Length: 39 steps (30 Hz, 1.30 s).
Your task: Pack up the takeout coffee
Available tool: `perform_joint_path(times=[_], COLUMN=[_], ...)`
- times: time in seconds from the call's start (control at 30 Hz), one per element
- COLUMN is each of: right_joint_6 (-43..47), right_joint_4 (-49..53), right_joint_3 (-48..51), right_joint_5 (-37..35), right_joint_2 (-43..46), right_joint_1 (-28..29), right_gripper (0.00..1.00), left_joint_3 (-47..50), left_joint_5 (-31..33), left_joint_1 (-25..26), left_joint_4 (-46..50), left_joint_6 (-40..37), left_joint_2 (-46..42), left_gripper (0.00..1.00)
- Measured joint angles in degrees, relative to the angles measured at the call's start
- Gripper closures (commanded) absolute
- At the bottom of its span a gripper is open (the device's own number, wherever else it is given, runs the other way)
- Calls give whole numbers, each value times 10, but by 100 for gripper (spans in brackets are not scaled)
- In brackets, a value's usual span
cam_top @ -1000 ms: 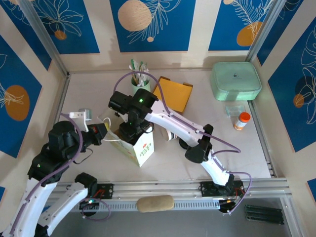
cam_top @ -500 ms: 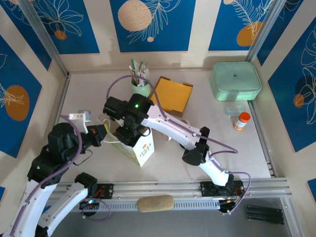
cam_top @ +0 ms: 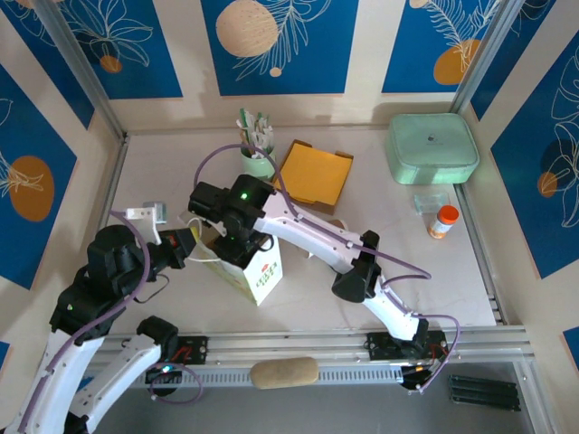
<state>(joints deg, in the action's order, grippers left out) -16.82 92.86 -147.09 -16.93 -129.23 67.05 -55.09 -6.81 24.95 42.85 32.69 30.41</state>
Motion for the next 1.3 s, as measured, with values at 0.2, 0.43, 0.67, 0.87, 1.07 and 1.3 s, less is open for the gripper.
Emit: perform_joint_path(times=[0.2,0.43,0.67,0.87,1.07,1.3], right_joint_6=[4,6,12,12,14,14], right_joint_4=[0,0,0,0,0,0], right_joint_3=[7,7,16,25,31,33], right_joint_5=[5,4,-8,-19,-22,-24], right_joint_2=[0,0,0,-10,-16,-16], right_joint_1=[0,0,2,10,12,12], right_gripper=[51,51,51,51,51,51], left_joint_3=[0,2,4,4,5,5], left_joint_5=[0,0,0,1,5,5], left_joint_1=[0,0,0,0,0,0], left_joint_4=[0,0,0,1,2,2], left_joint_6=[0,0,0,0,0,0], left_joint_2=[0,0,-3,-7,-7,-7], left_gripper=[100,100,100,100,100,100])
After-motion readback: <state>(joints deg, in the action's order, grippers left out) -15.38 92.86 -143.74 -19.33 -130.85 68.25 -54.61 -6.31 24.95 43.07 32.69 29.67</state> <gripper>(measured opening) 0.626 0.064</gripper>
